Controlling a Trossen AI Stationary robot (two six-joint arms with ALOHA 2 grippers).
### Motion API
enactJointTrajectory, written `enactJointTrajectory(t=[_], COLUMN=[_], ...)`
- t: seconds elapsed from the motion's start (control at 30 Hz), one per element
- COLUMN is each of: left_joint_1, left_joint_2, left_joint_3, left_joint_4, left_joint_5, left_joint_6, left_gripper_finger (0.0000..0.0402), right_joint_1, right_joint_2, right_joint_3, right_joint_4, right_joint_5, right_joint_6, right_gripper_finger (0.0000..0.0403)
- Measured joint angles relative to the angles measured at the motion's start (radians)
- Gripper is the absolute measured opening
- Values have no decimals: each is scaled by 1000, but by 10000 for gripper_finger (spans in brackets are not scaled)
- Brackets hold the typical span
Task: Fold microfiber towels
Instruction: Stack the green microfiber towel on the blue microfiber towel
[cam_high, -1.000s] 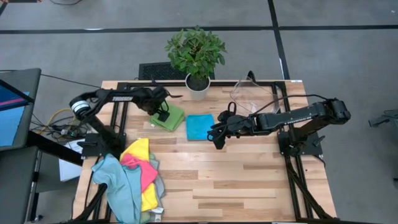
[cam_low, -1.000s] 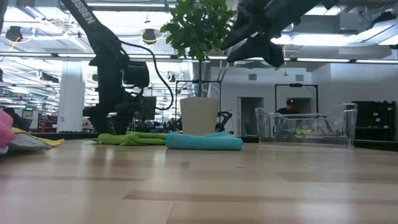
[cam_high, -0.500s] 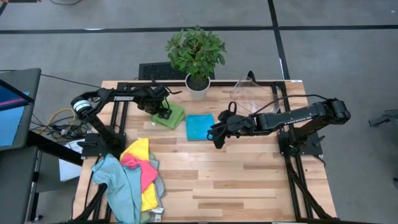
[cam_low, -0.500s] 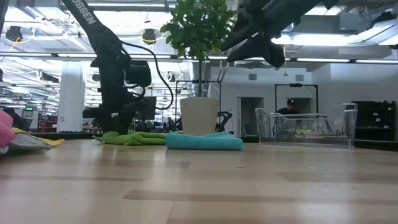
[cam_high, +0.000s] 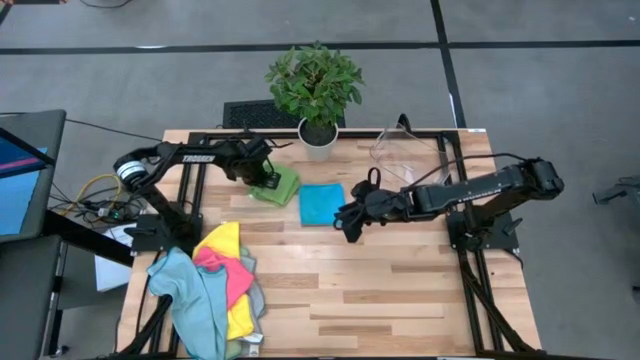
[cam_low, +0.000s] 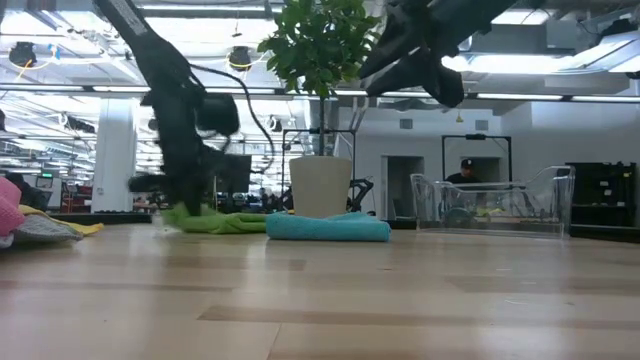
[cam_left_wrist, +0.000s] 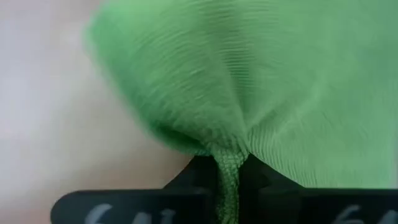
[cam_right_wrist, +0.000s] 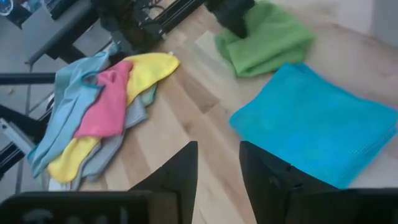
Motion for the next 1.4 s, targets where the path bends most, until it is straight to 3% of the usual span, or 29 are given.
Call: enactJointTrajectory(t=[0.13,0.37,0.63,0.9,1.23,1.4], left_joint_1=[-2,-29,-166,-369,-481,-486], left_joint_2=[-147,-396,-524,-419,-135,-6], left_joint_3=[6,6,7,7,9,9], left_joint_4=[2,14,181,379,764,981], left_joint_5=[52,36,-57,-223,-261,-261], left_joint_6=[-99,-332,-600,-768,-892,-855], left_gripper_finger=[3,2,1,1,2,2], right_joint_1=[33,113,249,395,503,526], right_joint_2=[0,-31,-148,-242,-264,-264], right_joint_3=[0,0,1,1,1,1], right_joint_4=[-9,-17,-120,-192,-226,-228], right_joint_5=[0,58,164,338,449,476], right_joint_6=[9,58,168,250,296,296], right_gripper_finger=[134,121,121,121,121,121])
